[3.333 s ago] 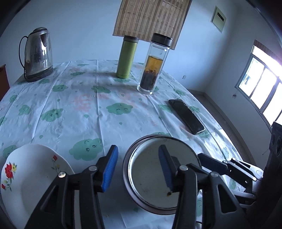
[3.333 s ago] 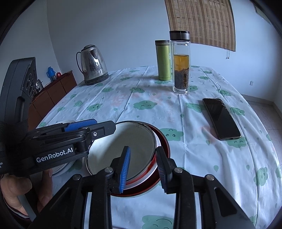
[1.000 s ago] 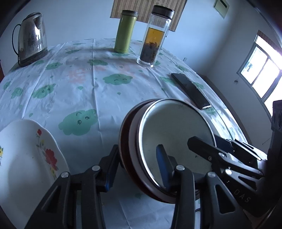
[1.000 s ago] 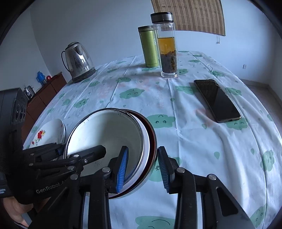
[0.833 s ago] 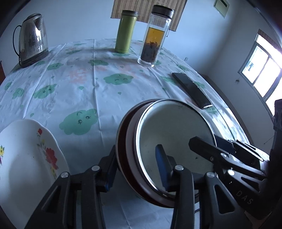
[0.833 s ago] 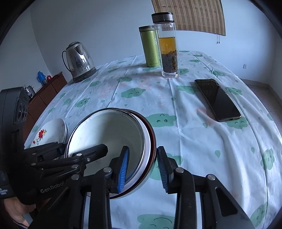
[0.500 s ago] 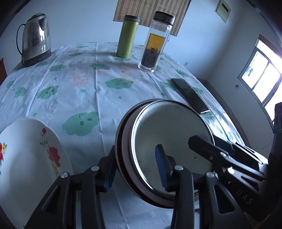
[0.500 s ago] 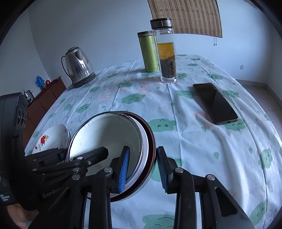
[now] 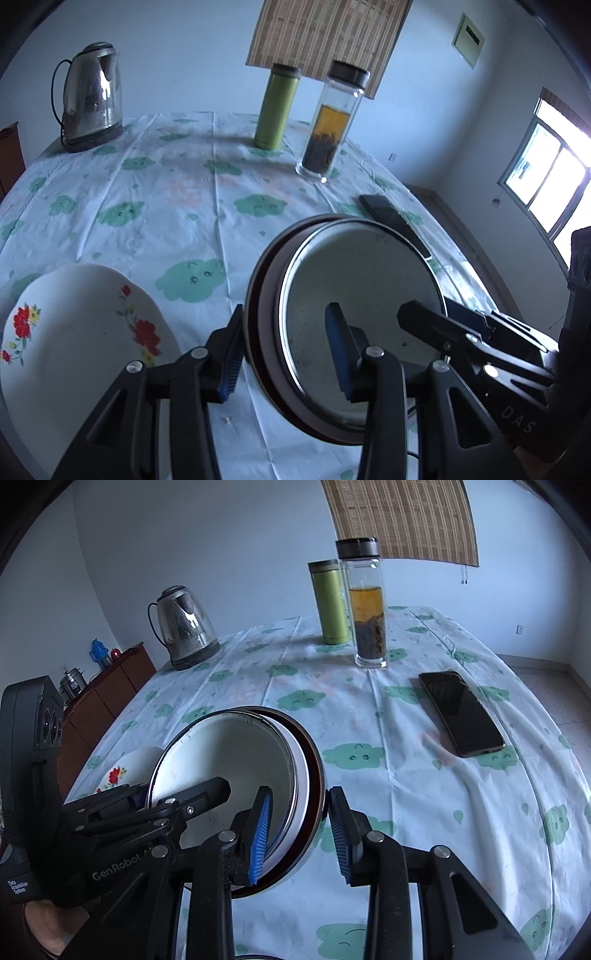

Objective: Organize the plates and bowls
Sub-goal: 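Lift and tilt the nested bowl stack with both tools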

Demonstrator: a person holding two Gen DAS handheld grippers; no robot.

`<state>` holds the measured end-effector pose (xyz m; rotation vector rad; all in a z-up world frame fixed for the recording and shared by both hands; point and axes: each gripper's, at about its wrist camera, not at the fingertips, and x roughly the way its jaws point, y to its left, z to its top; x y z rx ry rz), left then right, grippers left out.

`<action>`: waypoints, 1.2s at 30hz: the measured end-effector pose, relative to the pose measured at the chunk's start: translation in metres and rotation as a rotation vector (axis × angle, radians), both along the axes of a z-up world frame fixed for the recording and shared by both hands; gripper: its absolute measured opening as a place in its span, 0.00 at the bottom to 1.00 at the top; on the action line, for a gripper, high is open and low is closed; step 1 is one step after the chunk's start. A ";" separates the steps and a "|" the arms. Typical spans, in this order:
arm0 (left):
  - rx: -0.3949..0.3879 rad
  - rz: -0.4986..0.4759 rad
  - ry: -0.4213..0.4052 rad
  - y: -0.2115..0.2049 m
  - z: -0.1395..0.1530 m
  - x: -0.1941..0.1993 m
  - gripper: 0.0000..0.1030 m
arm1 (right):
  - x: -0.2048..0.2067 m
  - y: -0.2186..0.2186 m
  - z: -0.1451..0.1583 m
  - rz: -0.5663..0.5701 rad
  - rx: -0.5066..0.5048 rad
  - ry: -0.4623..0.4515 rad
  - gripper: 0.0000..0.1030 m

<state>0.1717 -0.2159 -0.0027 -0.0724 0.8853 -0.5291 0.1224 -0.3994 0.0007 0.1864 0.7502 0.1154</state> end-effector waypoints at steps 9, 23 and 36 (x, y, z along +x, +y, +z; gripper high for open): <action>-0.012 0.052 -0.044 0.021 0.016 -0.001 0.38 | -0.001 0.020 0.012 0.045 -0.005 -0.015 0.33; -0.005 0.092 -0.014 0.038 0.013 0.006 0.38 | 0.012 0.032 0.000 0.076 0.008 0.025 0.23; -0.031 0.102 -0.008 0.047 0.019 0.004 0.38 | 0.012 0.037 0.013 0.122 -0.011 0.032 0.22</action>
